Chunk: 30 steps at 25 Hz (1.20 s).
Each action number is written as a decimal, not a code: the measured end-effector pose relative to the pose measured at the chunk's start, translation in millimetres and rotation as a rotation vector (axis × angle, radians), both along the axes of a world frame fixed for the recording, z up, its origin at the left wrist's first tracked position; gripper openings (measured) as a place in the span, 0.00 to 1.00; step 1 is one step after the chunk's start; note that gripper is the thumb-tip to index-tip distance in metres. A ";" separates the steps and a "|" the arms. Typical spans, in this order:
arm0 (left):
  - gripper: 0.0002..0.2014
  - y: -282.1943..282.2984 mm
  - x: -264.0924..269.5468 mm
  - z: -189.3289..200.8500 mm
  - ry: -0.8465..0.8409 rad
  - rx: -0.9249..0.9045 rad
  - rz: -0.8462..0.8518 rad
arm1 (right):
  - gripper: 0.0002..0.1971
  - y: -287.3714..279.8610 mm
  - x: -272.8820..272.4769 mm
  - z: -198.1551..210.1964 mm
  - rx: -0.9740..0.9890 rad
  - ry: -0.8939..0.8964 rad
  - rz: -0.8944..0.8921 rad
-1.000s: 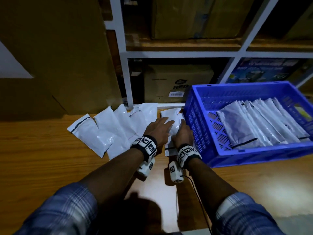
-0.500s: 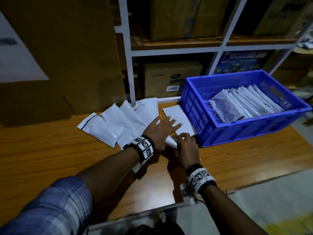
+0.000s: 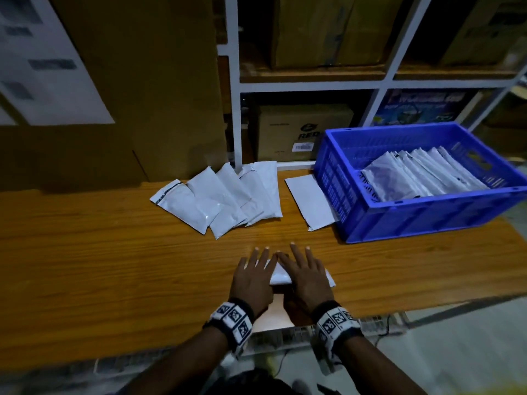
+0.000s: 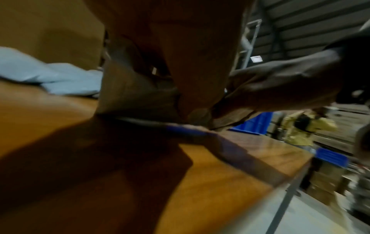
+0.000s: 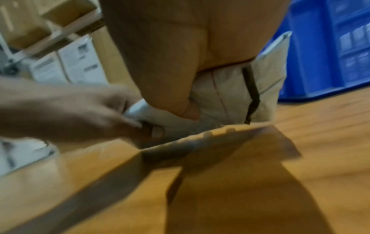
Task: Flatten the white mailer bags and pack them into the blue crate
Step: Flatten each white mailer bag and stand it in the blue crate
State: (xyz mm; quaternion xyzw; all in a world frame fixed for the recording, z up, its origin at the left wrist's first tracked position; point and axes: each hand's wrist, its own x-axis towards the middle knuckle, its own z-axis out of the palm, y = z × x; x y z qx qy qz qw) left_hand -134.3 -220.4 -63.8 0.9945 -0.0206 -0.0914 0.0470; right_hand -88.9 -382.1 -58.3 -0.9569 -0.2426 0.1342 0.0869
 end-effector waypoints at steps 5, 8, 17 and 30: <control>0.43 -12.4 -35.7 -43.1 0.001 -0.196 0.108 | 0.42 -13.3 -10.5 -22.4 0.021 0.155 0.090; 0.39 -16.4 -37.9 -45.4 -0.025 -0.226 0.128 | 0.29 -17.5 -24.9 -37.7 0.145 0.052 0.004; 0.31 -22.5 -29.1 -42.9 -0.125 -0.121 0.193 | 0.27 -14.2 -27.9 -56.0 0.118 -0.070 -0.049; 0.28 -22.1 -36.1 -62.9 -0.113 -0.182 0.236 | 0.27 -5.1 -28.4 -46.5 0.092 -0.078 -0.119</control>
